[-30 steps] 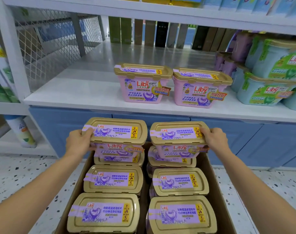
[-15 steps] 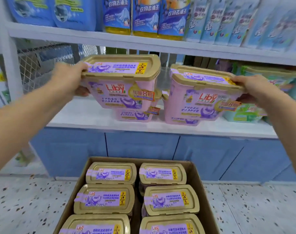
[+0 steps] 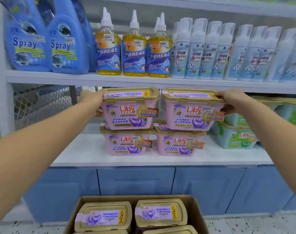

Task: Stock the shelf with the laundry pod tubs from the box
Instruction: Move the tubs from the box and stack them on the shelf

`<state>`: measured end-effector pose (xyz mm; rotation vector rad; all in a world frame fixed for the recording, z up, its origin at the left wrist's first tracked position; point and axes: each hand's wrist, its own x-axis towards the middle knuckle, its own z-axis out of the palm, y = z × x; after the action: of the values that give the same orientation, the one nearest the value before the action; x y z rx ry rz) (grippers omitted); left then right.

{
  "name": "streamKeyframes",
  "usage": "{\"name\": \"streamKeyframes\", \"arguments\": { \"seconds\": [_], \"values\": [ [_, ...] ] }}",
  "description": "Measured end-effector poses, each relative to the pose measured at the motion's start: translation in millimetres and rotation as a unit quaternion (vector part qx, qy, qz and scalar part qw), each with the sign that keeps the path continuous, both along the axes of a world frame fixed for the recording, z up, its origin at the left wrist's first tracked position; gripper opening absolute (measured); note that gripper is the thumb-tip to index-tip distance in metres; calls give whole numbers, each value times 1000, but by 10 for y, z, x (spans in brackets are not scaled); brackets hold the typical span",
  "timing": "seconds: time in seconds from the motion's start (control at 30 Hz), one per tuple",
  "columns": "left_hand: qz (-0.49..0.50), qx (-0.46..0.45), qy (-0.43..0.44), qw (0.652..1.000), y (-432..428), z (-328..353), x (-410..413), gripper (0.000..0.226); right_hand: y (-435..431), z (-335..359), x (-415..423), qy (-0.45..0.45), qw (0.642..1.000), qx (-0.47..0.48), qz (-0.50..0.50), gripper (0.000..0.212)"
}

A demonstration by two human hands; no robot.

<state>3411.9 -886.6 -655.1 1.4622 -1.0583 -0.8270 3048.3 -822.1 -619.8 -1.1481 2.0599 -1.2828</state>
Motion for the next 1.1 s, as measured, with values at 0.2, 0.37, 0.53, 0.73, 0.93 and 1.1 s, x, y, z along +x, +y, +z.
{"name": "streamKeyframes", "arguments": {
  "seconds": [0.2, 0.37, 0.53, 0.73, 0.93, 1.1],
  "values": [
    [8, 18, -50, 999, -294, -122, 74, 50, -239, -75, -11, 18, 1000, 18, -11, 31],
    [7, 27, -72, 997, -332, -76, 17, 50, -455, -154, -34, 4, 1000, 15, -4, 30],
    [5, 39, -99, 994, -384, -108, -4, 39, -597, -284, -61, 19, 1000, 22, -1, 33],
    [-5, 38, -124, 992, -384, -225, 14, 50, -565, -271, -84, 55, 996, 64, 39, 35],
    [-1, 29, -112, 993, -391, -256, 24, 48, -515, -223, -157, 84, 989, 105, 62, 34],
    [24, 17, -128, 991, -386, -308, 6, 53, -548, -284, -92, 72, 993, 88, 34, 34]
  ]
}}
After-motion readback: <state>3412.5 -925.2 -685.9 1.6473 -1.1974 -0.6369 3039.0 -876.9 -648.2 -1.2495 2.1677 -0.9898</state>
